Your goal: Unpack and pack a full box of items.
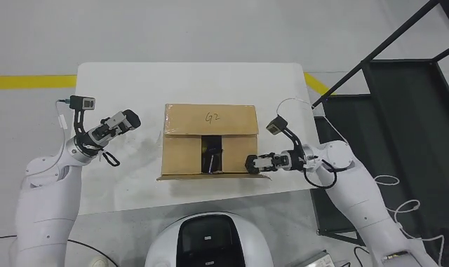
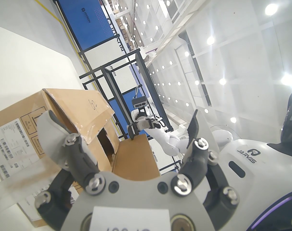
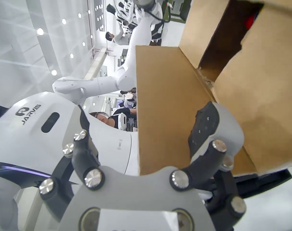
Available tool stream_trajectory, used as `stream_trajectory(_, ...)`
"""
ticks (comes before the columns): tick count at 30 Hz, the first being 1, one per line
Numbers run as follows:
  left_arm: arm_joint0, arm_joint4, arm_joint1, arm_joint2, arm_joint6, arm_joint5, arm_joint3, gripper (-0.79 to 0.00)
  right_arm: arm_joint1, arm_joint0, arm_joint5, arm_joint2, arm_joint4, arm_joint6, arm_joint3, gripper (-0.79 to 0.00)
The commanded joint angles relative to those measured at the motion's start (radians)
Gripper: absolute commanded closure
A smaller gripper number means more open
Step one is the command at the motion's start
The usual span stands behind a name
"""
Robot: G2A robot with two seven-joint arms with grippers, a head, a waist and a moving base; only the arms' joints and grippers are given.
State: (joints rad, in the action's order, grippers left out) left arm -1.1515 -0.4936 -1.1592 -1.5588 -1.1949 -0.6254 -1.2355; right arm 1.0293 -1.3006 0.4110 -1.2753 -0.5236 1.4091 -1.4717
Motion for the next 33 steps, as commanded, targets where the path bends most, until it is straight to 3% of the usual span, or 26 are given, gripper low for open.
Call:
stream_trajectory(1, 0.0, 0.0, 0.0, 0.0, 0.0, 0.0, 0.0, -0.785, -0.003, -0.021, 0.009, 0.017, 0.054, -0.009, -0.014, -0.785)
stream_trajectory(9, 0.0, 0.0, 0.0, 0.0, 0.0, 0.0, 0.0, -0.785, -0.007, -0.089, -0.012, 0.063, 0.175, -0.065, -0.085, -0.785)
stream_trajectory(21, 0.0, 0.0, 0.0, 0.0, 0.0, 0.0, 0.0, -0.785, -0.003, -0.107, -0.042, 0.151, 0.306, -0.162, -0.102, -0.785)
stream_trajectory(33, 0.0, 0.0, 0.0, 0.0, 0.0, 0.0, 0.0, -0.785, -0.005, -0.129, -0.009, 0.181, 0.405, -0.282, -0.105, -0.785)
